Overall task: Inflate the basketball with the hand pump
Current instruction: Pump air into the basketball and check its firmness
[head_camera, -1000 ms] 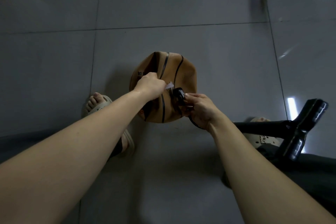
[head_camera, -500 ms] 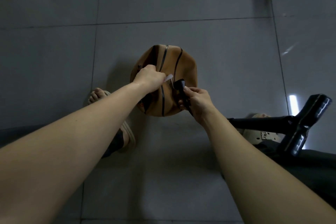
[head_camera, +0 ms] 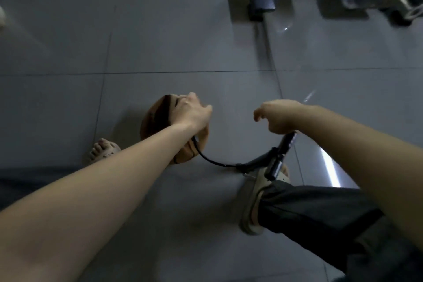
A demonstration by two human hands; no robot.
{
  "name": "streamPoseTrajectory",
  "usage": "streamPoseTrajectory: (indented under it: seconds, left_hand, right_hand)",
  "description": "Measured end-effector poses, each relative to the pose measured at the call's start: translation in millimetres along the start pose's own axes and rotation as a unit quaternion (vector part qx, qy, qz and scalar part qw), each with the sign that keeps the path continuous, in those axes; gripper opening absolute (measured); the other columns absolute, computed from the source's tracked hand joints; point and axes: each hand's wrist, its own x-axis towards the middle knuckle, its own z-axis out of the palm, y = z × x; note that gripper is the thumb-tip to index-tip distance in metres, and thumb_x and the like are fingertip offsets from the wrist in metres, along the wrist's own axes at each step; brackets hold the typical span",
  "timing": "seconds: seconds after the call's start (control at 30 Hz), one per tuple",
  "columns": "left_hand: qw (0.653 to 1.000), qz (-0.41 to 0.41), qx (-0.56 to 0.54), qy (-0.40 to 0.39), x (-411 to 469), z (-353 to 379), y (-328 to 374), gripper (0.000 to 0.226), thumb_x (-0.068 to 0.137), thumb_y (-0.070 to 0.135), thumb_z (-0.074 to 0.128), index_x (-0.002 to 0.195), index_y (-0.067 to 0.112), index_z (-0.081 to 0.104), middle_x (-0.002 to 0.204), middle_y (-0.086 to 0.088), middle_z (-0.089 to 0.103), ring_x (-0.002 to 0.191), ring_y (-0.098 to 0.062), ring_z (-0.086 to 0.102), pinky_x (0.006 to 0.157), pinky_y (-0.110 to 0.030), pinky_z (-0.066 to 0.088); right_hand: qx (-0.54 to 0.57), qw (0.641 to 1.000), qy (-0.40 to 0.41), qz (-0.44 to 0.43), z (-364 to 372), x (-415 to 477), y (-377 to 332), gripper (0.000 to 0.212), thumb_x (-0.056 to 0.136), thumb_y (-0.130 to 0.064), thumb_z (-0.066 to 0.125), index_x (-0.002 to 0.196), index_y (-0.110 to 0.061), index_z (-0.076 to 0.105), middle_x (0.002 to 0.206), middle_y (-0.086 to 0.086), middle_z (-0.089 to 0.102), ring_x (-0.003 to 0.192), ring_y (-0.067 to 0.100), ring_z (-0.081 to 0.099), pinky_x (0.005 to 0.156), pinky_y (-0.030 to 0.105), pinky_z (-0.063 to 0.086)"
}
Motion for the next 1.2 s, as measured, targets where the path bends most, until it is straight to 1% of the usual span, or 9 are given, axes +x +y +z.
streamPoseTrajectory:
  seconds: [0.1, 0.2, 0.33, 0.47, 0.6, 0.77, 0.87, 1.0, 1.2]
  left_hand:
    - [0.980, 0.060, -0.042, -0.185, -45.9, 25.2, 59.0, 0.041, 0.085, 0.052, 0.066, 0.102, 0.015, 0.066, 0.097, -0.007, 0.070, 0.087, -0.025, 0.065, 0.076, -0.033, 0.055]
    - [0.931, 0.071, -0.037, -0.356, -92.6, 53.5, 90.2, 0.048, 0.078, 0.046, 0.078, 0.113, 0.015, 0.066, 0.096, -0.002, 0.067, 0.088, -0.021, 0.065, 0.071, -0.030, 0.053]
    - [0.949, 0.190, 0.124, -0.217, -107.2, 67.3, 98.2, 0.041, 0.077, 0.053, 0.073, 0.103, 0.021, 0.070, 0.096, -0.004, 0.069, 0.091, -0.029, 0.066, 0.070, -0.033, 0.050]
    - [0.914, 0.273, 0.225, -0.198, -97.8, 30.5, 103.8, 0.016, 0.088, 0.036, 0.062, 0.092, 0.021, 0.065, 0.093, -0.002, 0.067, 0.089, -0.028, 0.066, 0.065, -0.030, 0.042]
    - [0.890, 0.339, 0.258, -0.162, -107.4, -42.3, 148.1, 0.013, 0.085, 0.033, 0.064, 0.082, 0.021, 0.065, 0.075, 0.004, 0.063, 0.072, -0.021, 0.062, 0.050, -0.027, 0.039]
    - [0.826, 0.388, 0.375, -0.162, -115.2, -80.0, 198.6, 0.018, 0.086, 0.038, 0.069, 0.086, 0.020, 0.068, 0.076, 0.002, 0.070, 0.065, -0.015, 0.064, 0.053, -0.027, 0.046]
    - [0.834, 0.377, 0.363, -0.176, -106.0, -34.7, 177.2, 0.025, 0.088, 0.044, 0.067, 0.086, 0.019, 0.063, 0.078, 0.002, 0.064, 0.066, -0.017, 0.060, 0.057, -0.029, 0.045]
    - [0.847, 0.385, 0.326, -0.172, -87.9, 25.4, 131.9, 0.017, 0.087, 0.026, 0.061, 0.097, 0.015, 0.068, 0.094, -0.005, 0.071, 0.086, -0.029, 0.069, 0.070, -0.036, 0.056]
    - [0.853, 0.371, 0.324, -0.172, -81.1, 67.2, 106.1, 0.019, 0.089, 0.019, 0.057, 0.102, 0.014, 0.071, 0.106, -0.009, 0.073, 0.096, -0.032, 0.069, 0.078, -0.036, 0.053]
  right_hand:
    - [-0.080, 0.993, -0.081, -0.022, 20.7, -26.2, 12.5, 0.064, 0.091, -0.009, 0.057, 0.149, -0.027, 0.039, 0.145, 0.001, 0.049, 0.126, 0.025, 0.051, 0.093, 0.033, 0.043]
    - [-0.003, 0.995, -0.101, -0.024, 40.6, -35.7, 13.6, 0.052, 0.090, -0.017, 0.065, 0.140, -0.021, 0.050, 0.134, 0.004, 0.058, 0.118, 0.026, 0.056, 0.095, 0.036, 0.046]
    - [0.217, 0.970, -0.099, 0.041, 43.1, -46.2, 19.7, 0.019, 0.091, -0.011, 0.055, 0.104, -0.004, 0.068, 0.104, 0.013, 0.070, 0.093, 0.029, 0.066, 0.089, 0.042, 0.056]
    - [0.325, 0.937, -0.105, 0.075, 47.7, -72.2, 12.3, 0.024, 0.083, -0.008, 0.069, 0.106, -0.004, 0.064, 0.089, 0.013, 0.069, 0.074, 0.027, 0.067, 0.070, 0.040, 0.059]
    - [0.315, 0.946, -0.004, 0.076, -4.5, -104.5, 17.5, 0.030, 0.083, -0.009, 0.076, 0.110, -0.007, 0.062, 0.096, 0.015, 0.069, 0.071, 0.026, 0.067, 0.061, 0.036, 0.061]
    - [0.323, 0.945, 0.006, 0.039, -58.4, -141.4, 29.8, 0.014, 0.085, -0.007, 0.071, 0.099, -0.009, 0.069, 0.080, 0.009, 0.060, 0.056, 0.016, 0.049, 0.047, 0.026, 0.043]
    - [0.245, 0.968, -0.010, 0.059, -23.9, -114.3, 17.5, 0.011, 0.091, -0.012, 0.064, 0.080, -0.012, 0.065, 0.065, 0.004, 0.056, 0.050, 0.015, 0.049, 0.046, 0.024, 0.041]
    - [0.205, 0.978, -0.001, 0.046, 35.9, -75.0, 7.6, 0.019, 0.092, -0.014, 0.060, 0.074, -0.019, 0.056, 0.069, -0.003, 0.051, 0.068, 0.020, 0.050, 0.061, 0.028, 0.039]
    - [0.232, 0.971, -0.008, 0.062, 81.9, -43.2, 4.0, 0.013, 0.090, -0.011, 0.053, 0.093, -0.024, 0.054, 0.088, 0.001, 0.058, 0.079, 0.023, 0.055, 0.069, 0.032, 0.043]
